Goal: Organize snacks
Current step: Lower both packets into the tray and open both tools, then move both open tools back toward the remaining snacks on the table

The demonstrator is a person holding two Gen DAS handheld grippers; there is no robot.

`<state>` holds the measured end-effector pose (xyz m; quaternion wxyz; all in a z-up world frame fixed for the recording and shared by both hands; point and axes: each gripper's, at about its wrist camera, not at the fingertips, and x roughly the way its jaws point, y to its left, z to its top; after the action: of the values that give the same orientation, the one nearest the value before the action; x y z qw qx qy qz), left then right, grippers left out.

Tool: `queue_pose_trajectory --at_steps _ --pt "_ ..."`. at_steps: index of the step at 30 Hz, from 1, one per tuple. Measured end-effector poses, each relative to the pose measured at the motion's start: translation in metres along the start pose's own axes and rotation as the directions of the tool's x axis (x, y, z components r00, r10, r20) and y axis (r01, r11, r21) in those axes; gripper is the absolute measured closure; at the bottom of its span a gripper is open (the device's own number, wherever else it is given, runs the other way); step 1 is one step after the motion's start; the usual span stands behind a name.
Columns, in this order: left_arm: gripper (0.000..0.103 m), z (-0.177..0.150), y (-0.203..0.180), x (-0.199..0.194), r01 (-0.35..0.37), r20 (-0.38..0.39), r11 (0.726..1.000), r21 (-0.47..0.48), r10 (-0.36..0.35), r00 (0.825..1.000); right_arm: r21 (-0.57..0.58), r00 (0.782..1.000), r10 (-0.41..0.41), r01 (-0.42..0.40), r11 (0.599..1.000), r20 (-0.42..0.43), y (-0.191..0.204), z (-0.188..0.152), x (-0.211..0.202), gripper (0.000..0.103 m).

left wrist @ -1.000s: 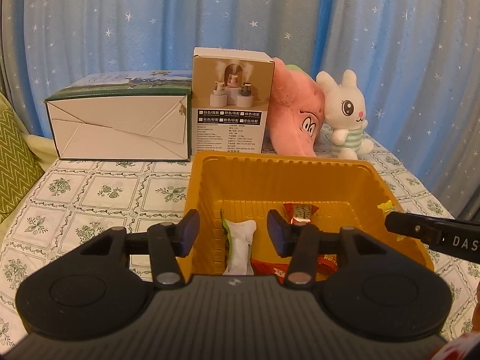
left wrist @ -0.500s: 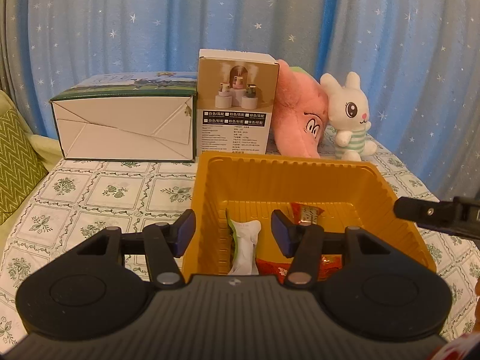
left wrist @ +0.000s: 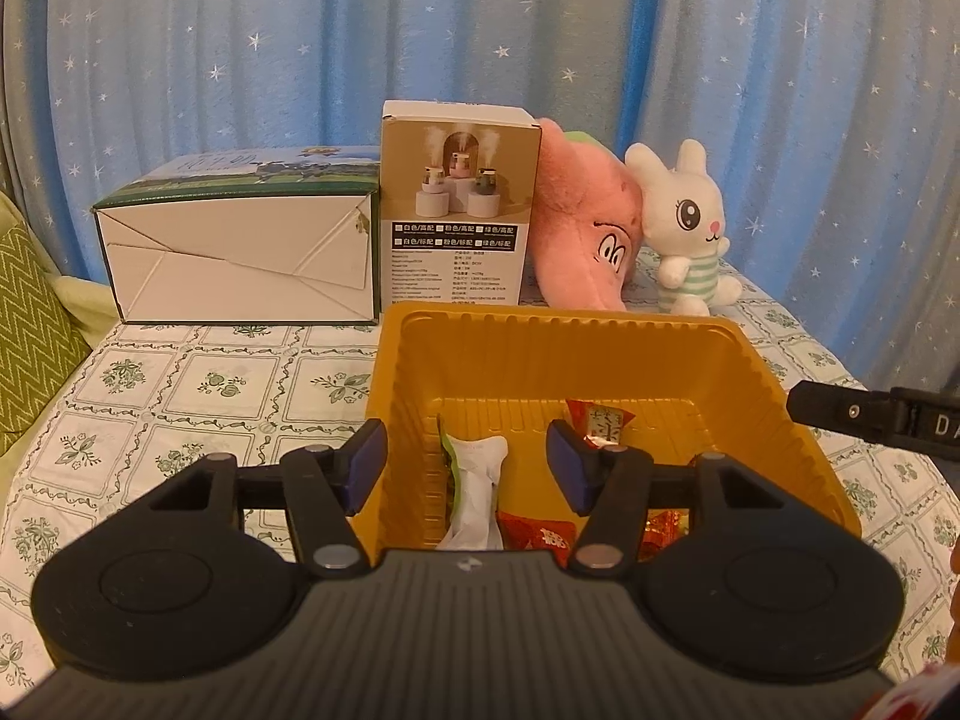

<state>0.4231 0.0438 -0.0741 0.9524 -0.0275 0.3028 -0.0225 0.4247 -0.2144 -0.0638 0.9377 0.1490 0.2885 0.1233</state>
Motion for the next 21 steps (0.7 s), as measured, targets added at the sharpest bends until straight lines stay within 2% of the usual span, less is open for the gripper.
queue_pose_trajectory --at_steps 11,16,18,21 --pt "0.045 -0.007 -0.012 -0.032 0.02 0.016 1.0 0.006 -0.02 1.0 -0.118 0.998 -0.059 0.063 0.991 0.035 0.015 -0.012 -0.03 0.035" --pt "0.04 -0.013 -0.015 -0.061 0.021 0.031 1.0 -0.001 -0.021 0.999 -0.117 0.997 -0.071 0.075 0.99 0.033 0.014 -0.025 -0.059 0.035" --pt "0.034 -0.016 -0.017 -0.074 0.017 0.037 1.0 0.0 -0.017 0.999 -0.111 0.996 -0.079 0.082 0.99 0.031 0.013 -0.03 -0.071 0.033" --pt "0.03 -0.024 -0.018 -0.097 0.007 0.043 1.0 -0.006 -0.006 0.999 -0.088 0.995 -0.091 0.094 0.992 0.037 0.011 -0.038 -0.092 0.023"
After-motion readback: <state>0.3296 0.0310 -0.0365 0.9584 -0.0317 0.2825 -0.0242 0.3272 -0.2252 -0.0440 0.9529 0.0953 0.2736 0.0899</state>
